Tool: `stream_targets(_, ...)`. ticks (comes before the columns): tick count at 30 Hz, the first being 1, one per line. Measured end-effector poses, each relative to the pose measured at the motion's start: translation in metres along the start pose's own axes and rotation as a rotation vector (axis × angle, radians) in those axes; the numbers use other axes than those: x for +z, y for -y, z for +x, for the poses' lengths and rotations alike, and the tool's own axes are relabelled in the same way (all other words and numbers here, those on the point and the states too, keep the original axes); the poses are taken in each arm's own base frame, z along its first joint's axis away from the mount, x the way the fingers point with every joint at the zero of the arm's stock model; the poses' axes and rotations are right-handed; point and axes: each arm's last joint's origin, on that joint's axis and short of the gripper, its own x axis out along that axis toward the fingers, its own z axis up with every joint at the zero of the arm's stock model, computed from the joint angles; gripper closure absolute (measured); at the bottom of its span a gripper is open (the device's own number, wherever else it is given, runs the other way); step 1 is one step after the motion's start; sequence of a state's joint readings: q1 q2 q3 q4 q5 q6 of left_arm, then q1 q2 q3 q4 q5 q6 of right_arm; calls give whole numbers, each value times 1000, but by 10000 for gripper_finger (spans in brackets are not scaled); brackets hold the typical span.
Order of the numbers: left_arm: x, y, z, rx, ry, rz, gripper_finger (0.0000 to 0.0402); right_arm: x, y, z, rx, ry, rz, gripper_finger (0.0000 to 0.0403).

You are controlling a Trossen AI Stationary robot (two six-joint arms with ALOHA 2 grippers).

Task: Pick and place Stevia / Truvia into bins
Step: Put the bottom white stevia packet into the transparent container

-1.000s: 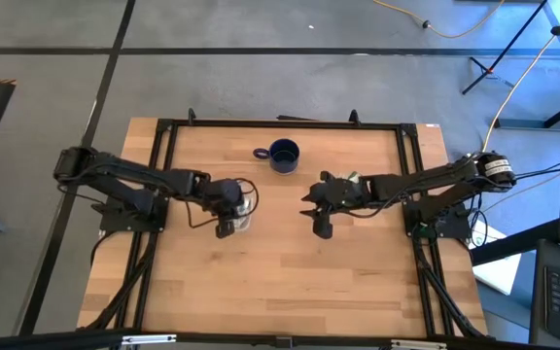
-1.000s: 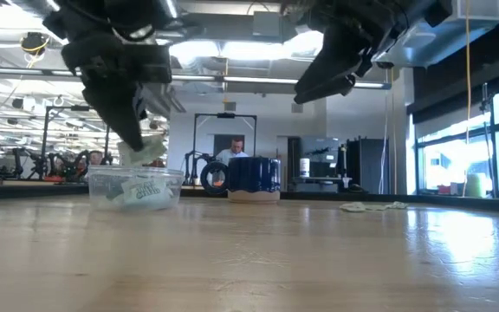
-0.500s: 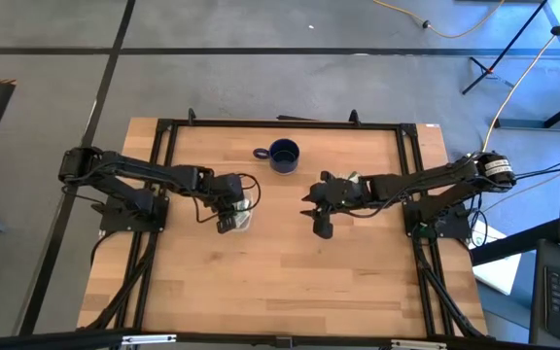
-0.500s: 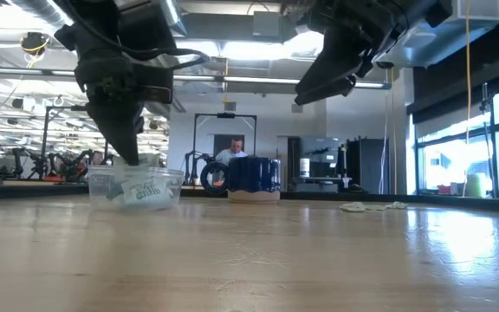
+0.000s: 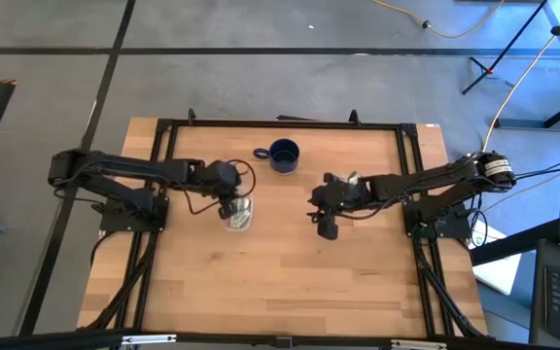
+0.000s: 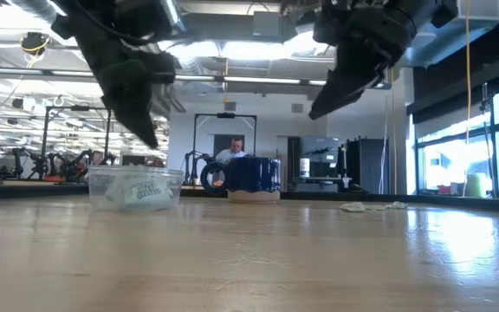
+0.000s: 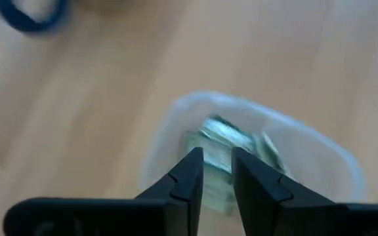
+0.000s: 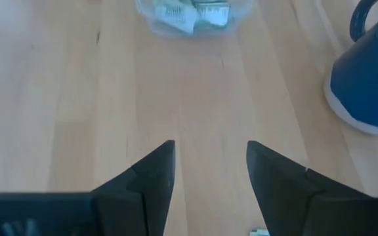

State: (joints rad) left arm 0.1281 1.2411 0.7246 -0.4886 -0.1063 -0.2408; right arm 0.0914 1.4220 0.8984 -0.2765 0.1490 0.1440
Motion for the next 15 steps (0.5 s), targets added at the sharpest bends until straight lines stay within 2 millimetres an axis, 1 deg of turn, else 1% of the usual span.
stream_targets(4,8,-3,-12,43,125,35,330,-11,3,4,-51,-24,29,212)
stream_targets(9,21,1,-19,-20,271,84,331,-32,13,12,-116,-84,97,215)
stream_targets(12,25,3,-20,-59,315,113,329,-47,18,16,-136,-130,122,229)
stream_targets(15,26,4,-20,-70,320,122,331,-61,23,20,-148,-151,120,248)
